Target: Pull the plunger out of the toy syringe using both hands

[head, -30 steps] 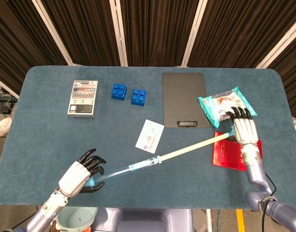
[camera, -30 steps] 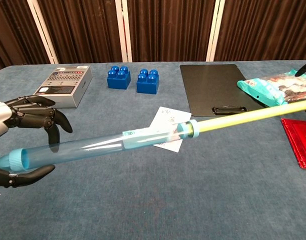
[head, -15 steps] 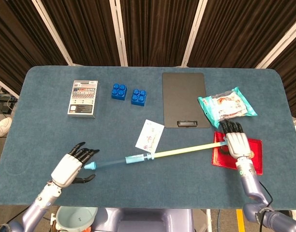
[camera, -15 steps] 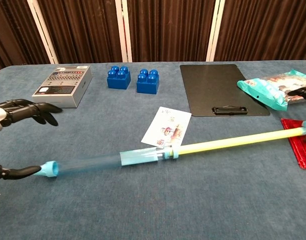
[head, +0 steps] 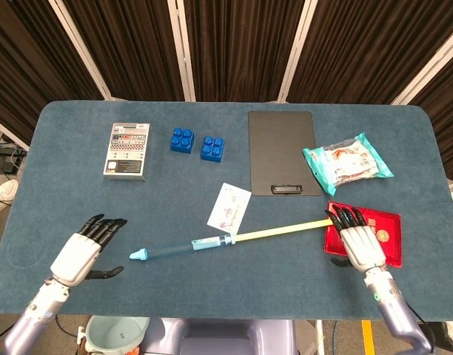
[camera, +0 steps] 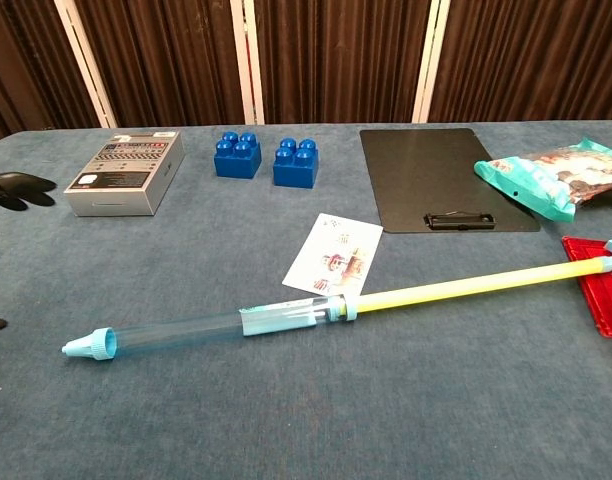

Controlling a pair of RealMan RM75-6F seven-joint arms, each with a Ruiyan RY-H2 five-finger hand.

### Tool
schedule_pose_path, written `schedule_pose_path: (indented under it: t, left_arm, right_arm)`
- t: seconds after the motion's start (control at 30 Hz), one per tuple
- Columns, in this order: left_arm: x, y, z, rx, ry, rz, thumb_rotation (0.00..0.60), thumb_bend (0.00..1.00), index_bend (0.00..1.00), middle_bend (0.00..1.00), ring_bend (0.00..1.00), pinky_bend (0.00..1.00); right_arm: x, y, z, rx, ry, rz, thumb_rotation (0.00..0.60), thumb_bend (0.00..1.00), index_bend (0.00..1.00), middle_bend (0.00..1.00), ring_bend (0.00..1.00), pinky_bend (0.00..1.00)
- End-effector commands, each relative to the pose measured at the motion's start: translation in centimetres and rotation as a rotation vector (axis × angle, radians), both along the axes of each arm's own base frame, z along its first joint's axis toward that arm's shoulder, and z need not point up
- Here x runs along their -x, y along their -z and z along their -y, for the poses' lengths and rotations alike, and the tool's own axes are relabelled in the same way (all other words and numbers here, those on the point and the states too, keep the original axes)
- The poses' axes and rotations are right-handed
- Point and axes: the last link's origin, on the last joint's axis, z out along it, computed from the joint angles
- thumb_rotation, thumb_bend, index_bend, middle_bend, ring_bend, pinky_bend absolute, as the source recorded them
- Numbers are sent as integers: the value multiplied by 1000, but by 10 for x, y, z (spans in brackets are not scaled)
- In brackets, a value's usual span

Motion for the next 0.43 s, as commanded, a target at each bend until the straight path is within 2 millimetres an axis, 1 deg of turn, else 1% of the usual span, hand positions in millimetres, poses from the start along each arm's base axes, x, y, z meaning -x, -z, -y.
schedule_pose_path:
  t: [0.03,0.1,0.17,0.23,0.3,0.37,0.43]
  left_arm:
    - [9,-34,19,-107,-86,-143,600,134,80,103,118,114]
    - [9,-41,29,-163,-120,-131,600,134,80,99,111,110]
    - [10,-46,35,-199,-142,-89,600,134,78,93,102,109]
    - [15,-50,40,-225,-153,-55,600,126,66,81,87,106]
    - [21,-53,44,-224,-151,-55,600,114,52,66,75,103]
    - [26,-59,46,-248,-155,-49,600,108,41,60,69,102]
    - [30,-62,47,-279,-173,-51,600,106,33,59,62,101]
  right_arm:
    - [-11,-41,-39,147,-49,-46,600,0,0,0,0,0]
    - [-6,-50,-51,208,-27,-37,600,0,0,0,0,0]
    - [0,-59,-58,257,-5,-14,600,0,0,0,0,0]
    - [8,-67,-65,292,1,10,600,0,0,0,0,0]
    - [17,-73,-71,311,-8,35,600,0,0,0,0,0]
    - [25,-76,-74,306,-1,37,600,0,0,0,0,0]
    - [26,-79,-73,314,-6,52,600,0,0,0,0,0]
